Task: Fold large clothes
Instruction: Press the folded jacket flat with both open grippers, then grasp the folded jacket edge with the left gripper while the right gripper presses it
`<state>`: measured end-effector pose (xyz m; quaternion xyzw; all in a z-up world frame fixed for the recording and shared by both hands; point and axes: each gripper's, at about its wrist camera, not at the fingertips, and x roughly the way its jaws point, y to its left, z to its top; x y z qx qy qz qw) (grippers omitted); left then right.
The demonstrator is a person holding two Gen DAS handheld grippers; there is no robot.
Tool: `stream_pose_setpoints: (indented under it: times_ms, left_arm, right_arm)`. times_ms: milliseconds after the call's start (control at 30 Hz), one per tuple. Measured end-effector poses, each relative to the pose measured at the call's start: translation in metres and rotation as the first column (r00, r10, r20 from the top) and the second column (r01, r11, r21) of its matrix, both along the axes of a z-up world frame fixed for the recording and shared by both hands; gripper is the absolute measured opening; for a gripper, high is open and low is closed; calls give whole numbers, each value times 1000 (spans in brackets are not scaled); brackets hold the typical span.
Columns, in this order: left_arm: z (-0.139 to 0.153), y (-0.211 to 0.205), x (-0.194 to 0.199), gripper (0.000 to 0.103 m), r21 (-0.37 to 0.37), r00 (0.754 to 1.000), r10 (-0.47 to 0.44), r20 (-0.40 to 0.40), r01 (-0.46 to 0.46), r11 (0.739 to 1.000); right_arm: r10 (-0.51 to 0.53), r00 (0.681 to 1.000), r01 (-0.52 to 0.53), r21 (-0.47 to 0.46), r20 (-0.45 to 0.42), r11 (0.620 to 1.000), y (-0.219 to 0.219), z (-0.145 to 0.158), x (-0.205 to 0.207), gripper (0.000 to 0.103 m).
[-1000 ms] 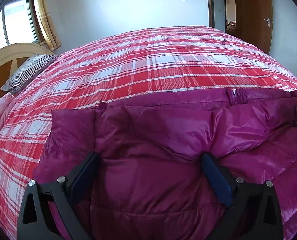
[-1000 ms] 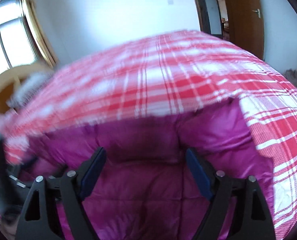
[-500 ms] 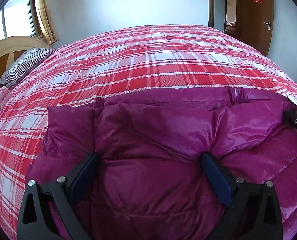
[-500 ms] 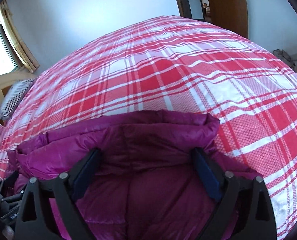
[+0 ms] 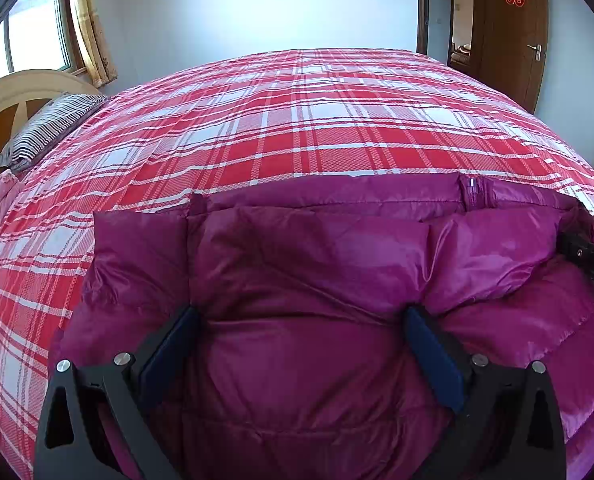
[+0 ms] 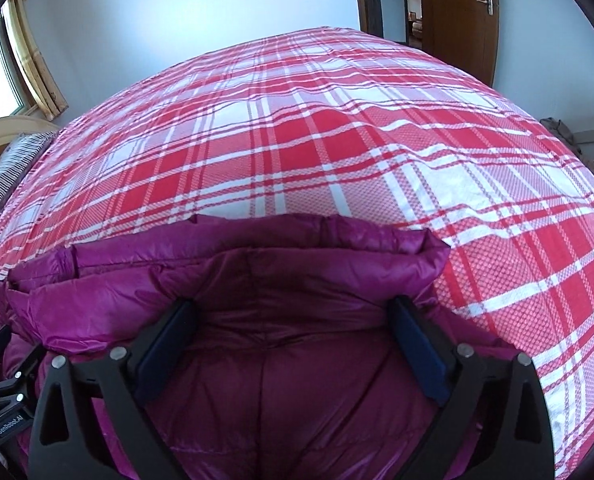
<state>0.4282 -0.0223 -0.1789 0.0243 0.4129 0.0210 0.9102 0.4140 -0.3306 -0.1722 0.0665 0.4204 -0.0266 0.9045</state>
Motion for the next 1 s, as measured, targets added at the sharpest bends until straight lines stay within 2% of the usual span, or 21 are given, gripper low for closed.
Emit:
stream_pose_setpoints:
  times_ms: [267, 367, 500, 600, 767, 900, 1000]
  left_arm:
    - [-1, 0, 1, 102, -2, 1000, -1, -4, 1, 1000]
    - [-2, 0, 0, 102, -8, 1000, -1, -2, 1, 1000]
    - [-1, 0, 0, 102, -11, 1000, -1, -2, 1, 1000]
    - [-1, 0, 0, 102, -12, 1000, -1, 1, 1, 1000]
    - [2, 4, -3, 102, -41, 1000, -6, 1, 6, 999]
    - [23, 30, -37, 102, -130, 999, -34, 24, 37, 991]
    - [46, 71, -84, 102, -127, 994, -39, 105, 52, 991]
  right_arm:
    - [-7, 1000, 7, -42, -8, 999, 6, 2, 0, 100]
    - [-22, 1000, 22, -48, -3, 999, 9, 14, -11, 92]
    - [0, 998, -3, 47, 59, 999, 32, 39, -51, 94]
    - [50, 997, -53, 46, 60, 998, 58, 31, -66, 94]
    - [71, 993, -67, -50, 97, 997, 78, 7, -68, 96]
    - [77, 995, -73, -59, 65, 996, 78, -1, -60, 99]
    - [81, 995, -77, -66, 61, 995, 80, -2, -60, 100]
